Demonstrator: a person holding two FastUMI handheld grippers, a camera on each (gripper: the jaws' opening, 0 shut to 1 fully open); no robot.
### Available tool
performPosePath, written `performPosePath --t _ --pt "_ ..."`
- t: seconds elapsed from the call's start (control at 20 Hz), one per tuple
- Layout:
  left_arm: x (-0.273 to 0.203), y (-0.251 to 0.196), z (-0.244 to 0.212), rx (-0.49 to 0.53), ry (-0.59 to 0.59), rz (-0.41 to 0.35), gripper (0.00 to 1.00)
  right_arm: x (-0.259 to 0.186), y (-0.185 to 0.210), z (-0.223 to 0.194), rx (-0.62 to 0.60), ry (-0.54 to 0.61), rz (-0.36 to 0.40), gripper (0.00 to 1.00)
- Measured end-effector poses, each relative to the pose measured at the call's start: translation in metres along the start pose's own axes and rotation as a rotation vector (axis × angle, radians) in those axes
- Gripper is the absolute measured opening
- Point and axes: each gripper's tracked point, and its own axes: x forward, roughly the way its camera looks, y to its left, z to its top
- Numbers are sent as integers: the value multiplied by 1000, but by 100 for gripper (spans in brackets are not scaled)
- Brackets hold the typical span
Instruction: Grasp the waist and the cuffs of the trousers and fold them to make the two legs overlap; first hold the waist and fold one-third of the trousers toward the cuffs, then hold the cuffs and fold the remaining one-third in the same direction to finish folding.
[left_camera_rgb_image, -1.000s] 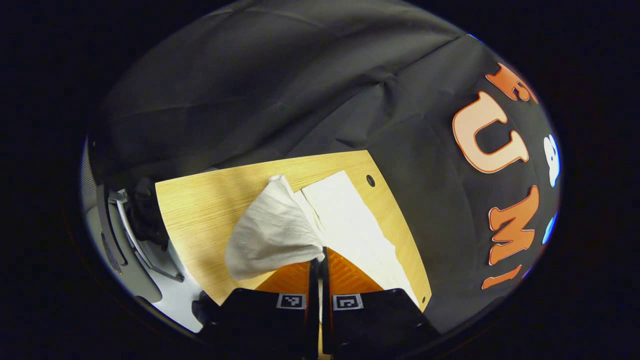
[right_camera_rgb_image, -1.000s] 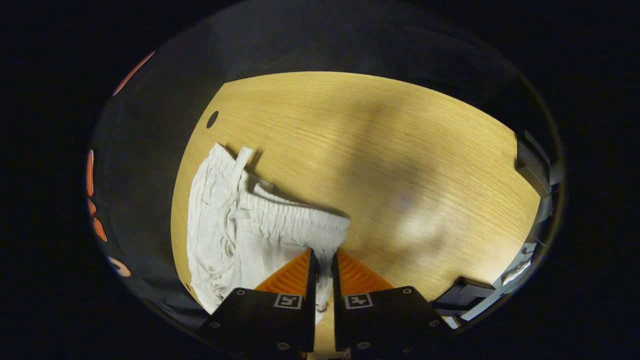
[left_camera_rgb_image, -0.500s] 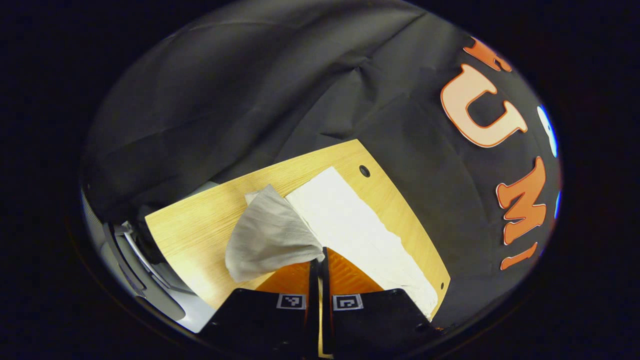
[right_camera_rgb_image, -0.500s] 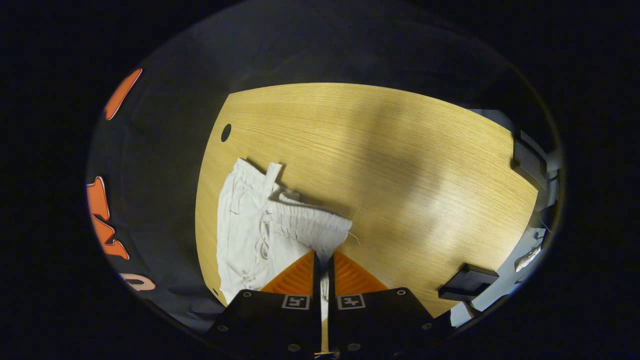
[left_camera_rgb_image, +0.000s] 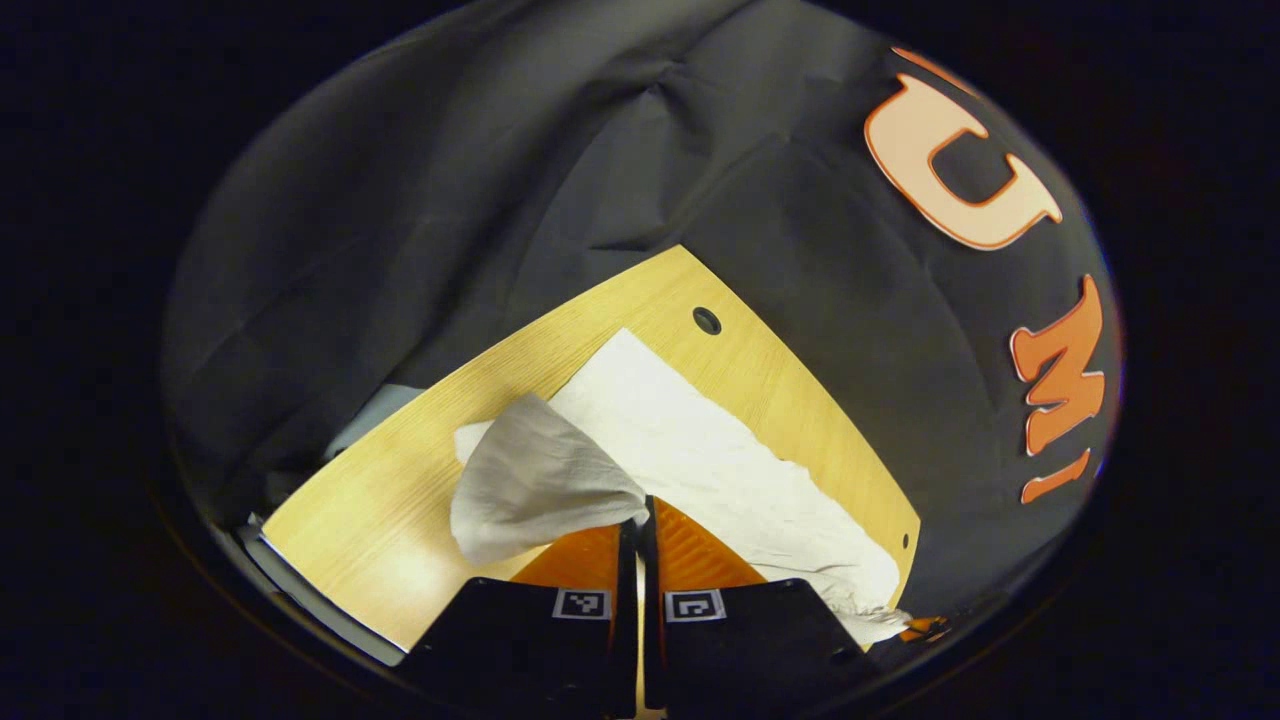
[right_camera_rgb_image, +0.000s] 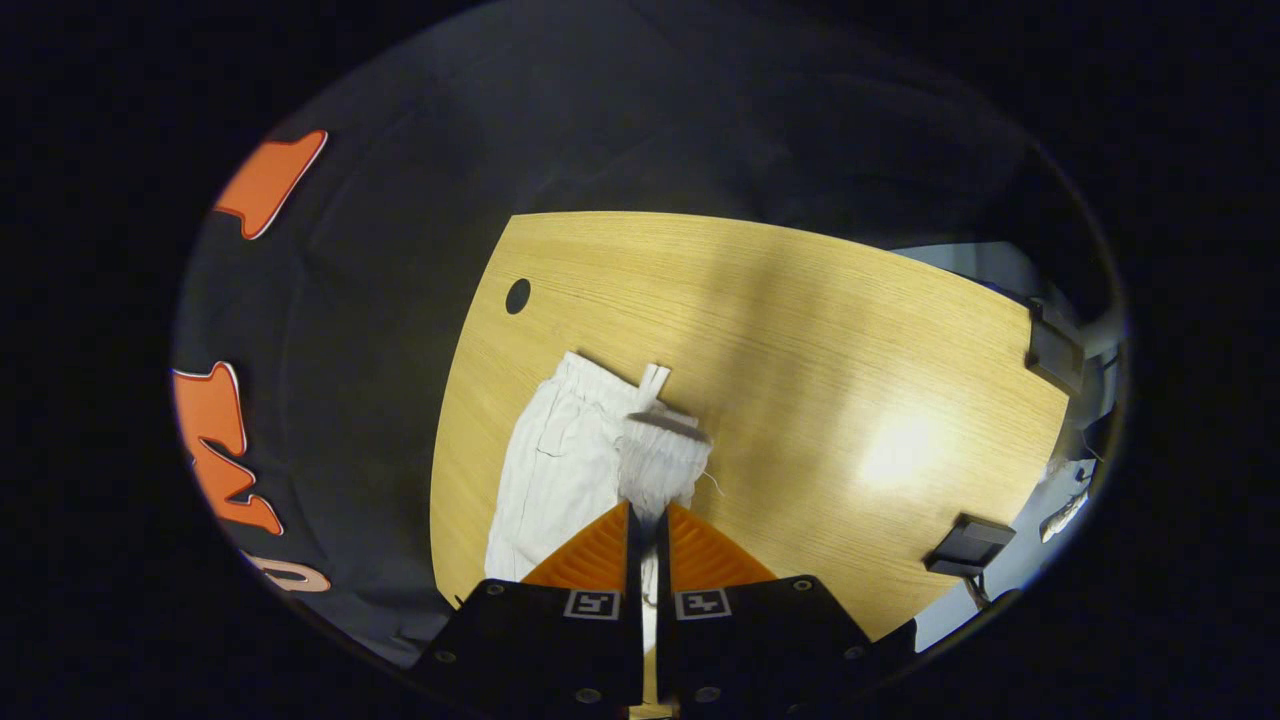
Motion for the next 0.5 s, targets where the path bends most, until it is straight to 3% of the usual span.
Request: performPosePath --t 0.2,0.5 --pt "28 -14 9 88 64 -32 6 11 34 12 1 -14 11 6" --pt "65 -23 42 94 89 -32 6 33 78 25 5 -6 20 6"
